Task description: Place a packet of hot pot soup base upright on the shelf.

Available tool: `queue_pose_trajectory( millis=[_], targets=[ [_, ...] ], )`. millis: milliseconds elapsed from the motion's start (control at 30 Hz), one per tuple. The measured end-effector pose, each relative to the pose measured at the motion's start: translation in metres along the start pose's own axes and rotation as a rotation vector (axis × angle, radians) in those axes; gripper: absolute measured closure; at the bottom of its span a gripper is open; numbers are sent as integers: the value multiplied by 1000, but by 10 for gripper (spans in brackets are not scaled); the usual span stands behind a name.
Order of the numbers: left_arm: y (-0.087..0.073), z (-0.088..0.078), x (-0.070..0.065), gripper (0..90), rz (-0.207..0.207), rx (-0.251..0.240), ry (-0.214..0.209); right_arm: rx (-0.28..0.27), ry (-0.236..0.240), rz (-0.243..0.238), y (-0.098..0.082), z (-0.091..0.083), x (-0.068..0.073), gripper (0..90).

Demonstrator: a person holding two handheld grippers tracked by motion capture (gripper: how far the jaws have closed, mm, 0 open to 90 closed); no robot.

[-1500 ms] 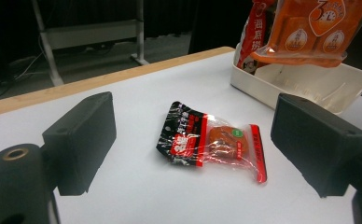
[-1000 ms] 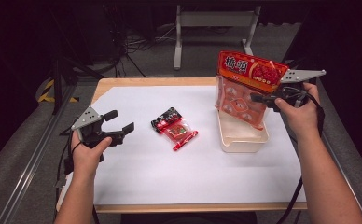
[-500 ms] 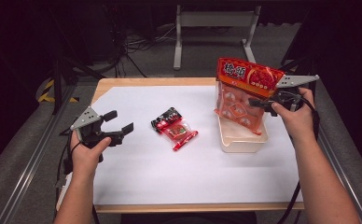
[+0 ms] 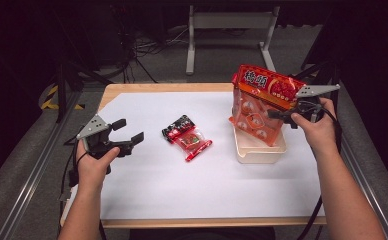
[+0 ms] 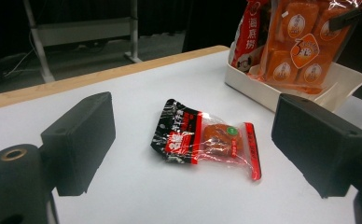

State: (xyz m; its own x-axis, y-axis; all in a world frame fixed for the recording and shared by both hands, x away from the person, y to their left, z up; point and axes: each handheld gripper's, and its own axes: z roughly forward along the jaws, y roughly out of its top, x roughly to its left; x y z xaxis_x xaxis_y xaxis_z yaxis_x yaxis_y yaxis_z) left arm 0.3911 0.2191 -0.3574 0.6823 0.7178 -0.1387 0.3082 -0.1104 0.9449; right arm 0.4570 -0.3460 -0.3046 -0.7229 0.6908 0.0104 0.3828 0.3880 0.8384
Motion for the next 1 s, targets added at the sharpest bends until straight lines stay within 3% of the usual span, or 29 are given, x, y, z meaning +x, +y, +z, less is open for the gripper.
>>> queue_pose_trajectory(
  millis=[433,633,767,833,1000],
  targets=[
    [0,0,1,144,2,4,3,53,-47,5,1,-4,3,703],
    [-1,0,1,145,-1,5,3,109,-75,-4,4,-2,9,702],
    [0,0,0,145,0,1,0,173,-108,-28,4,10,14,703],
    [0,-1,1,145,2,-1,2,224,-126,-55,-2,25,17,703],
    [-1,-1,1,144,-3,1,3,206,-106,-43,-4,27,15,702]
  ],
)
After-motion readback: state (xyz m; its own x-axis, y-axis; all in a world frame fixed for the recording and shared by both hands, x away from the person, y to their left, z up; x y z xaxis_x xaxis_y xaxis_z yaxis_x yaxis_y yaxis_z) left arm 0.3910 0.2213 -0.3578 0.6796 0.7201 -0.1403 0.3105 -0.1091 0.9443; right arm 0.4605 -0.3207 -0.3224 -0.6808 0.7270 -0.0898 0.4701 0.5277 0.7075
